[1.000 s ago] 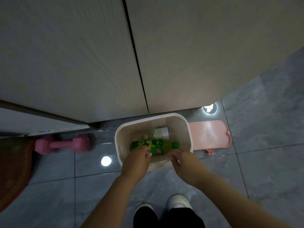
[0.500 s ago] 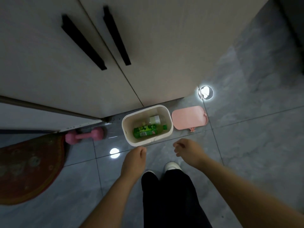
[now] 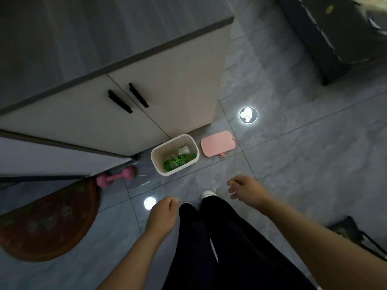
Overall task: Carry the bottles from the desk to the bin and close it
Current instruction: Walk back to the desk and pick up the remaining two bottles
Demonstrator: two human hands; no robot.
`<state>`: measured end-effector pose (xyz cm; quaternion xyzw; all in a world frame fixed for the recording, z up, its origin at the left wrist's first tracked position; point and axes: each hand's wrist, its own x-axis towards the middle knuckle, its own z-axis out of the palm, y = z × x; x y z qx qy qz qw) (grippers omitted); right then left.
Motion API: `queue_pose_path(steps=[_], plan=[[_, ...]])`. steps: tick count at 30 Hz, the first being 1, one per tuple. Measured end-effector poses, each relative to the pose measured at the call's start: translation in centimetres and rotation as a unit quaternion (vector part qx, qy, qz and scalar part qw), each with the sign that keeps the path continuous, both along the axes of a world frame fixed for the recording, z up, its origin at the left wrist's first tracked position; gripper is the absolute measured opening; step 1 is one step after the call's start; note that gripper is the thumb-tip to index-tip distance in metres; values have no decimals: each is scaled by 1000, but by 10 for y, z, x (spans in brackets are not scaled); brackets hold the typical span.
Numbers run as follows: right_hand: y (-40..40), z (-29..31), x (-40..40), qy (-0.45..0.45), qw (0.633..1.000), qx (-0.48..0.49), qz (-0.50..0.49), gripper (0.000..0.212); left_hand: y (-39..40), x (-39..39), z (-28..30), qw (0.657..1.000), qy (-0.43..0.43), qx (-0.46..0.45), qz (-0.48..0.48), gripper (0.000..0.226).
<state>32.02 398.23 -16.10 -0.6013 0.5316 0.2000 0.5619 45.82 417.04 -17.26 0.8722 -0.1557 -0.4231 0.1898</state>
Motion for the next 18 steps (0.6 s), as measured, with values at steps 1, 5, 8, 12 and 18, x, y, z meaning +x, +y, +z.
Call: queue_pose_path(steps=[1,5,8,12,18], plan=[[2,9,-8,4,1000,2,-12,27,3,-1,8,1000,2,-2,0,31],[11,37,-40,12,999,3,-49,29,15,-3,32,1000,0,-2,-25,28],[24,49,-58,22,997,3,-78,29,25,-3,40,998,0,1,-65,31],[47,62,-78,32,993,2,-115,30,41,-1,50,994,5,13,-112,31],[81,81,-109,43,983,-6,-176,32,50,4,59,984,16,21,-178,25]])
